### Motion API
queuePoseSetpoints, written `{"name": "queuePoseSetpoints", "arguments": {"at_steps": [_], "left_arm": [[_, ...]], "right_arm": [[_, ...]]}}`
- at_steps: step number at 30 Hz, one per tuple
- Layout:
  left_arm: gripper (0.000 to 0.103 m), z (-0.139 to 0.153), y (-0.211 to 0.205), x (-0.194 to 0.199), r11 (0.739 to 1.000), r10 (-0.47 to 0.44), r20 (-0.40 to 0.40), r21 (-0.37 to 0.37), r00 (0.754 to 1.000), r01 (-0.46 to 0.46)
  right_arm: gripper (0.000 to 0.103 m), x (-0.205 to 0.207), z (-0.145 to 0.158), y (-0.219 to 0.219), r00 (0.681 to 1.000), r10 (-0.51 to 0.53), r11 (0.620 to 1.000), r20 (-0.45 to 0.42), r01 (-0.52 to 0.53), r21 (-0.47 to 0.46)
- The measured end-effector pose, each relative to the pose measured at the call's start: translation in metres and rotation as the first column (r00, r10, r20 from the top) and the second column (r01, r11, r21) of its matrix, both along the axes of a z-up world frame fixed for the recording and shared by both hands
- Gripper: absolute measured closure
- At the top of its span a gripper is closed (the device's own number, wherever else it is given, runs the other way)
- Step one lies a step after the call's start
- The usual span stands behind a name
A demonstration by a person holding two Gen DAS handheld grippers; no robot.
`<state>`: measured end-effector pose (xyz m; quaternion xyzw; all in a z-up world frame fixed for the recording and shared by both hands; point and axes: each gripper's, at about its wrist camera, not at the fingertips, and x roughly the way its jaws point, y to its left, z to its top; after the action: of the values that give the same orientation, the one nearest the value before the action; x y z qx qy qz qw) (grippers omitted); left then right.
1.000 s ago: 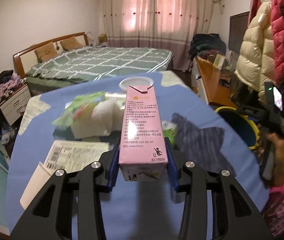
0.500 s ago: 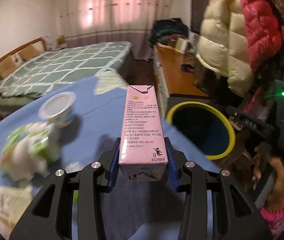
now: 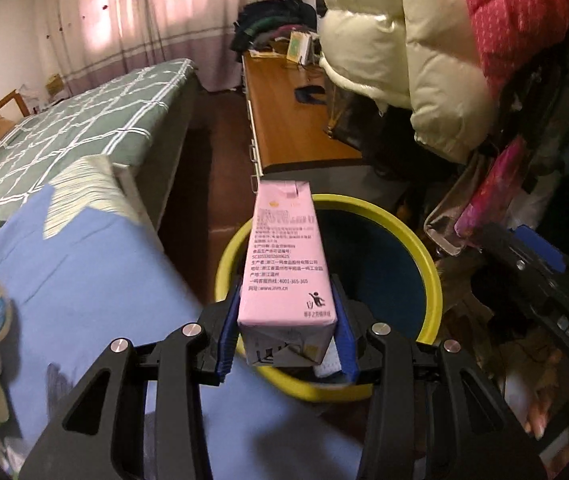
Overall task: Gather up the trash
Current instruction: 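Carry the pink carton over the yellow bin and release it with the left gripper, then move the right gripper back to the table toward the green jar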
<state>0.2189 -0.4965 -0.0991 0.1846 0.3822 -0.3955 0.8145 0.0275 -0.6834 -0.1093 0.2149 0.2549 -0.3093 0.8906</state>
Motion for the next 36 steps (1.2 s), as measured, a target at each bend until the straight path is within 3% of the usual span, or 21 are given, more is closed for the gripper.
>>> {"name": "queuePoseSetpoints", "arguments": {"at_steps": [4,5,6,7,10,15,21,27,32,36], "left_arm": [[0.061,-0.009,-0.016,0.002,1.0,0.0,-0.002,0.018,1.0,0.0],[0.058,-0.011,-0.018,0.003,1.0,0.009,0.001,0.021,1.0,-0.009],[0.046,-0.011,-0.019,0.005,1.0,0.022,-0.001,0.02,1.0,-0.022],[0.04,-0.01,-0.017,0.006,0.999,0.034,-0.003,0.01,0.999,-0.034],[0.038,-0.002,-0.001,0.004,0.998,0.058,0.0,-0.01,0.998,-0.058],[0.028,0.026,0.056,-0.009,0.989,0.13,0.046,-0.083,0.99,-0.126],[0.024,0.052,0.153,-0.031,0.952,0.283,0.119,-0.155,0.952,-0.264],[0.022,0.061,0.265,-0.044,0.864,0.493,0.129,-0.192,0.86,-0.466],[0.021,0.069,0.364,-0.055,0.74,0.668,0.123,-0.218,0.734,-0.636],[0.02,0.077,0.437,-0.071,0.632,0.774,0.141,-0.24,0.618,-0.737]], "right_arm": [[0.037,-0.002,-0.005,-0.005,1.0,-0.008,1.0,-0.007,0.008,0.014],[0.037,-0.002,-0.006,-0.006,1.0,-0.008,1.0,-0.008,0.008,0.017],[0.037,-0.002,-0.007,-0.006,1.0,-0.005,1.0,-0.008,0.005,0.021],[0.037,-0.002,-0.007,-0.005,1.0,-0.002,1.0,-0.008,0.002,0.023],[0.037,0.002,-0.007,-0.002,1.0,0.016,1.0,-0.009,-0.016,0.024],[0.037,0.012,-0.005,0.013,0.998,0.061,0.998,-0.012,-0.061,0.026],[0.035,0.029,-0.002,0.043,0.989,0.15,0.989,-0.02,-0.149,0.015],[0.035,0.052,0.001,0.091,0.961,0.274,0.962,-0.034,-0.274,0.001],[0.035,0.071,0.004,0.148,0.914,0.404,0.914,-0.042,-0.405,-0.009],[0.035,0.085,0.005,0.204,0.849,0.526,0.85,-0.045,-0.527,-0.014]]}}
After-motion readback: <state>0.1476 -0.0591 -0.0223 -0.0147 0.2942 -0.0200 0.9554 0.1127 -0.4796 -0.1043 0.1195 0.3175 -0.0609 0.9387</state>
